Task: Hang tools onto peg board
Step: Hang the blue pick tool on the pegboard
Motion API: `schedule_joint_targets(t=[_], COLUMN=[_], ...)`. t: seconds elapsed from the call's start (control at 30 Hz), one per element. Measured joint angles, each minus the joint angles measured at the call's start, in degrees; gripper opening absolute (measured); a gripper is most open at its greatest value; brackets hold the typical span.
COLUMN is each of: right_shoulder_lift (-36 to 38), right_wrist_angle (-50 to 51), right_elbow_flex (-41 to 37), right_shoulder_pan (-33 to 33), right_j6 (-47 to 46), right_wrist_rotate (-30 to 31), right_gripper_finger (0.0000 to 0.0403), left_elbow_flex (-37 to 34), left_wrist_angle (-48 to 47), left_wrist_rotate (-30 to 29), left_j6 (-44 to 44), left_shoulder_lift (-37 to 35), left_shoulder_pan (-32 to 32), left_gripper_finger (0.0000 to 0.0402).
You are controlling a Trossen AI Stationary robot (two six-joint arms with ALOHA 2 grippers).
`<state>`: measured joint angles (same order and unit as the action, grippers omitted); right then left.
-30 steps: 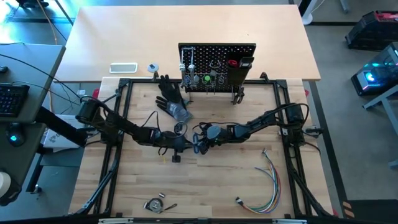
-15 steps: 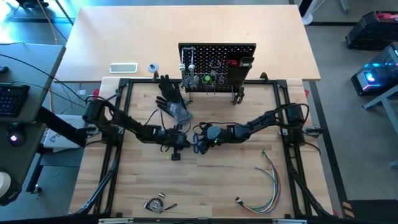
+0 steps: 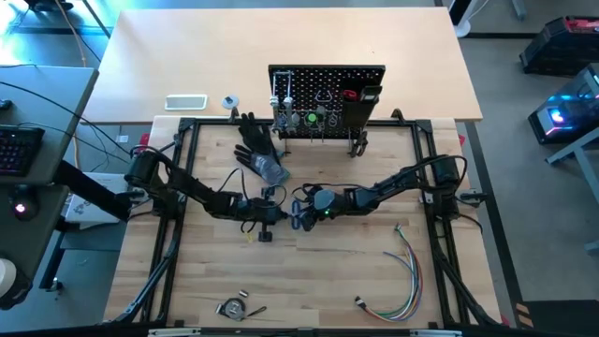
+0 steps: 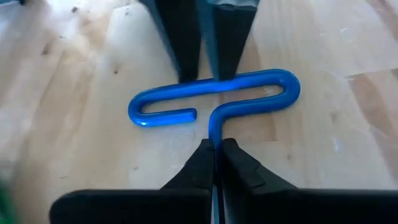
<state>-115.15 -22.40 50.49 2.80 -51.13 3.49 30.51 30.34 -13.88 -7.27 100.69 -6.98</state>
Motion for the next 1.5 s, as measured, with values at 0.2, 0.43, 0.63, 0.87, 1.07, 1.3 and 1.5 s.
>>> schedule_joint_targets(t=[0.2,0.43,0.63,0.87,1.07,1.3,1.5], right_shoulder_lift=[0.1,0.1,0.1,0.1,0.0,0.0,0.0], right_wrist_angle=[-0.4,-1.7,-1.3,-1.1,-1.1,-1.1,-1.0], right_elbow_flex=[-0.7,-0.9,-0.8,-0.8,-0.8,-0.8,-0.8], right_shoulder_pan=[1.0,0.6,0.6,1.3,1.8,1.7,1.7], right_j6=[-1.0,-1.1,-0.7,-0.1,0.2,0.3,0.3], right_wrist_rotate=[1.2,1.4,1.4,1.6,2.1,2.1,2.1], right_gripper_finger=[0.0177,0.0177,0.0177,0.0177,0.0177,0.0177,0.0177], left_elbow_flex=[-0.1,0.0,0.0,0.0,0.0,0.1,0.1], left_wrist_angle=[1.4,3.3,-1.6,-2.0,-2.6,-5.9,-1.5], left_wrist_rotate=[-2.2,-0.7,4.9,7.3,13.8,21.3,21.7], left_j6=[-0.9,-0.4,3.9,5.3,5.2,4.1,3.5], left_shoulder_lift=[-2.0,-2.6,-2.6,-2.6,-2.6,-1.9,1.6], left_shoulder_pan=[-0.2,-0.1,1.8,4.6,8.4,11.4,11.4], left_gripper_finger=[0.0004,0.0003,0.0017,0.0112,0.0145,0.0086,0.0009])
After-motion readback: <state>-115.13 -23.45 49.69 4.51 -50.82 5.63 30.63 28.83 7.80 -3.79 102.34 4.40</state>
